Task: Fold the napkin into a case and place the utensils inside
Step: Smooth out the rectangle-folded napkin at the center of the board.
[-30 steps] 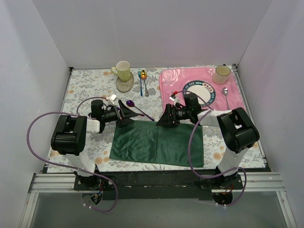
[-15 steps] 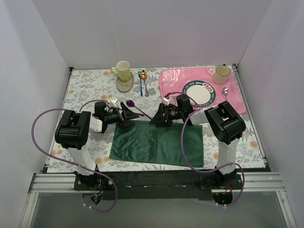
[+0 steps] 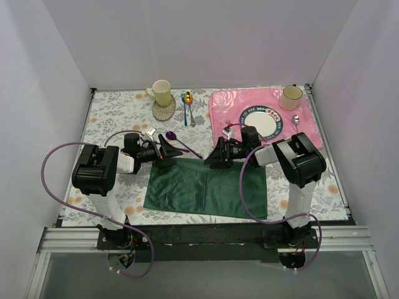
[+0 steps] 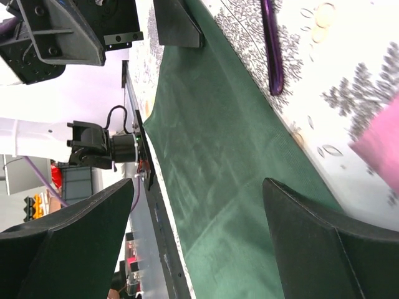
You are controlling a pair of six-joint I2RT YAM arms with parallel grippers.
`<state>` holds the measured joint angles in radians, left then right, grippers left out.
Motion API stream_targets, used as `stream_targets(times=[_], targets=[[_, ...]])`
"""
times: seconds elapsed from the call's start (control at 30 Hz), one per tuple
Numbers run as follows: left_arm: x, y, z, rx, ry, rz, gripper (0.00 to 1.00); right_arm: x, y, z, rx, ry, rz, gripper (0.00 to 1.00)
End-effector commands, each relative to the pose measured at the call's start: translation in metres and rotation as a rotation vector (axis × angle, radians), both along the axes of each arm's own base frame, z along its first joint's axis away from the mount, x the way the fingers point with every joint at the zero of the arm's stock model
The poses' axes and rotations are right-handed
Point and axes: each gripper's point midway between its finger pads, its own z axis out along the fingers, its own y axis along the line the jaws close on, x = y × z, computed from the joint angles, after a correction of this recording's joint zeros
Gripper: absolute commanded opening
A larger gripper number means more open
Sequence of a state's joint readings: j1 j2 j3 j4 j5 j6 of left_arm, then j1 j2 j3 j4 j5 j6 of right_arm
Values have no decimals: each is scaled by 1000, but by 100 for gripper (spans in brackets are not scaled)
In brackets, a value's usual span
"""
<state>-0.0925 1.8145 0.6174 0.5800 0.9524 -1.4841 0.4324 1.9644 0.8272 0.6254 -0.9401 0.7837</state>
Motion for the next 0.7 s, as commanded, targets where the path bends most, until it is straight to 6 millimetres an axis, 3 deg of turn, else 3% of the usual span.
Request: stream_targets(times=[0.0, 0.33, 0.67], targets=[[3, 10, -17, 53, 31, 40, 98, 0, -18, 3, 0, -4, -8, 92], [2, 11, -18, 51, 39, 45, 98, 9, -61, -6, 2, 27, -74, 87], [2, 11, -20, 52, 45, 45, 98, 5, -87, -15, 13, 60, -70, 87]])
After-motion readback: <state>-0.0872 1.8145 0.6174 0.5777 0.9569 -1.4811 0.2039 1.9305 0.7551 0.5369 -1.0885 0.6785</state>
